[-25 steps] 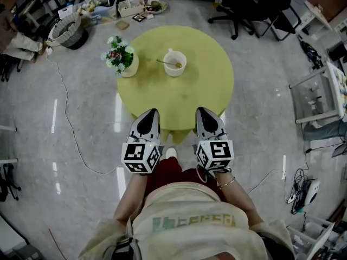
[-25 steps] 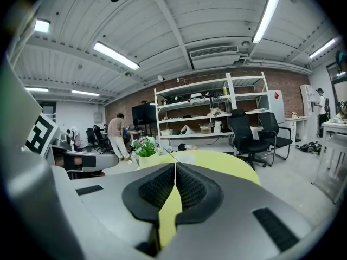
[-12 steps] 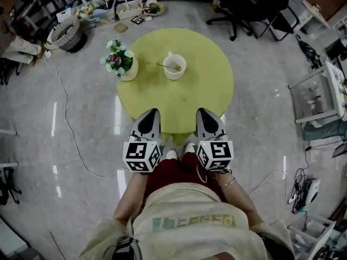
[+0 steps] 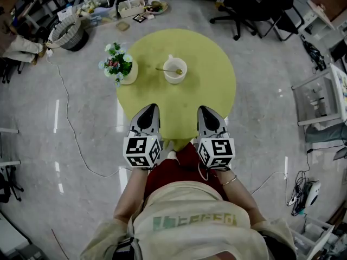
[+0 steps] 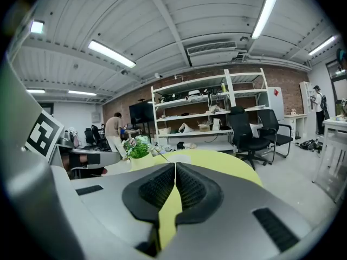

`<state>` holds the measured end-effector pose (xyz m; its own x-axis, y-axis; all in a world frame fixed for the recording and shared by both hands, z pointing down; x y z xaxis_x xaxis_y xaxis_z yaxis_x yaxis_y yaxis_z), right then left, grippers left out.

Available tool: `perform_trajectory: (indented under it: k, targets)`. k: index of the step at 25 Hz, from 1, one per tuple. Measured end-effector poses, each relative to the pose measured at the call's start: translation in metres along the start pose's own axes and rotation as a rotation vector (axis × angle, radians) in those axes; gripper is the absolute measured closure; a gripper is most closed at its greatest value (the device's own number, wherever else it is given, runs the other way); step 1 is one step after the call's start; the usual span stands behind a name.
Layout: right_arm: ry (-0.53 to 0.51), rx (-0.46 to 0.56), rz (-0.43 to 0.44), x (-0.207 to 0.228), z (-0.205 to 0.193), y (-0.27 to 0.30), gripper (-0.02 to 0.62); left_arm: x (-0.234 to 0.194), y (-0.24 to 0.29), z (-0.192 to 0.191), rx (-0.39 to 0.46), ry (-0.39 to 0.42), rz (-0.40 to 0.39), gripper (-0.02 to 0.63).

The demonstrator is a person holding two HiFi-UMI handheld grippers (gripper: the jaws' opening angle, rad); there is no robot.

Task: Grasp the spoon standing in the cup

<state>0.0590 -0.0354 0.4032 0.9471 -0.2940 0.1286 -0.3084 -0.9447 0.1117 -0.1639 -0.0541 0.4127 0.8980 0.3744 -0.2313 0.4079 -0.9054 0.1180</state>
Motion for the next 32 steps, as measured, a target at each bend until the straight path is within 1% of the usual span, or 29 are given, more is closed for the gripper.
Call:
perform_trajectory:
  k: [7,12,19,23,29,32]
  targets:
    - [-0.006,-0.011,0.039,0.013,0.006,0.038,0.558,-0.011,0.035,0.004,-0.003,-0.015,0.027,0.58]
    - [-0.003,-0.027,0.057,0.026,0.007,0.064,0.558,-0.023,0.059,0.001,-0.029,-0.053,0.046,0.578]
    - [0.011,-0.053,0.067,0.046,0.006,0.101,0.558,-0.038,0.094,-0.004,-0.064,-0.085,0.088,0.576]
    - [0.019,-0.066,0.068,0.054,0.0,0.116,0.558,-0.047,0.111,-0.01,-0.084,-0.117,0.102,0.545]
    - [0.029,-0.094,0.068,0.069,-0.003,0.135,0.558,-0.052,0.137,-0.013,-0.11,-0.139,0.116,0.531]
    - [0.031,-0.113,0.068,0.076,-0.007,0.142,0.558,-0.053,0.149,-0.016,-0.12,-0.164,0.121,0.52]
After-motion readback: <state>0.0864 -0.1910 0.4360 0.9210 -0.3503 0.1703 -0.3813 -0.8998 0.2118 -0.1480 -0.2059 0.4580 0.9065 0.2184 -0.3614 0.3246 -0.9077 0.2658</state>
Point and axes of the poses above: the fingertips, and each gripper's own axes: y forward along the fingers, x to its right, z out of its top, the point moved 10 cm from there along -y, backward along the fingers, and after that the axes turned 9 degrees about x, right-handed, at the moved point
